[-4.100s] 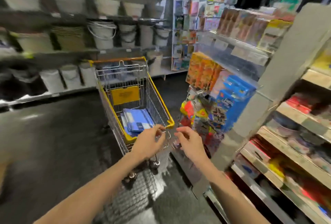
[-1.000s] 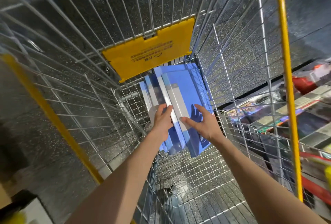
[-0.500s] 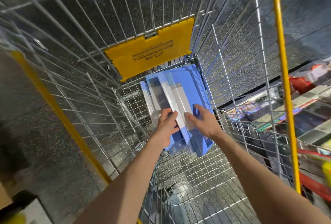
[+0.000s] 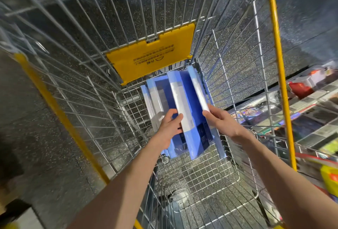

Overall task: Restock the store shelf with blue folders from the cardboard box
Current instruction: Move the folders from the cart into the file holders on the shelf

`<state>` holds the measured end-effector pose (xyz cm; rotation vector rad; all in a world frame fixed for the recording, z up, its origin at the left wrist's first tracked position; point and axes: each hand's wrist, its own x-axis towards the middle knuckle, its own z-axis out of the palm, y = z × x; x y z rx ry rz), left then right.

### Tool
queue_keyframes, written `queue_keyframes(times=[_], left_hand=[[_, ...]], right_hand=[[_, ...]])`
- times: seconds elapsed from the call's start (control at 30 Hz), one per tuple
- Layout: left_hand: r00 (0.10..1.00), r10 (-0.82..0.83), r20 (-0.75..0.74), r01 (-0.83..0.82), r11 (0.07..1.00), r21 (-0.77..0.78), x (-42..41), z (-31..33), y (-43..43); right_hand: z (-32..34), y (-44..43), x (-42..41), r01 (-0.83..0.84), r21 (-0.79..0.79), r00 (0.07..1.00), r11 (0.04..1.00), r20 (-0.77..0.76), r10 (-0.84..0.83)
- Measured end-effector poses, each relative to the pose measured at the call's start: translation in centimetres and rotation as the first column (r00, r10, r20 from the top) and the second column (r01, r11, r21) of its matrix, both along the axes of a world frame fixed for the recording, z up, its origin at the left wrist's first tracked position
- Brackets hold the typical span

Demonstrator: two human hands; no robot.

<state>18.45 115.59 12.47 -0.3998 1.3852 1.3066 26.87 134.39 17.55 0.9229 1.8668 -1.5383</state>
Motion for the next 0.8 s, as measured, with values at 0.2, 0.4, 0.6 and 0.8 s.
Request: queue_keyframes(times=[0.2,0.4,0.6,0.8], left_hand=[[0.999,-0.045,-0.002,0.045,0.999,0.029,-0.6,1.2,0.0],[0.994,-0.092,0.063,0.085,0.991,0.101,-1.4,3.1,2.4],[0.957,-0.291,-0.004,0.290,0.951,0.108,-3.2,5.4,4.7],[0.968,-0.202,-0.147,0.197,0.979,-0.047,-4.5,6.5,5.3]], right_hand=[[0.2,0.6,0.0,0.001,0.000,1.000,1.000,0.001,-0.001],[-0.4,-0.9,-0.2,-0.017,0.069,0.992,0.997,0.124,0.008],[1.0,-1.6,-1.0,-0.139,0.501,0.990,0.855,0.095,0.105],[4.7,0.0,-1.5,-0.209,0.570,0.978,0.795,0.114,0.175]])
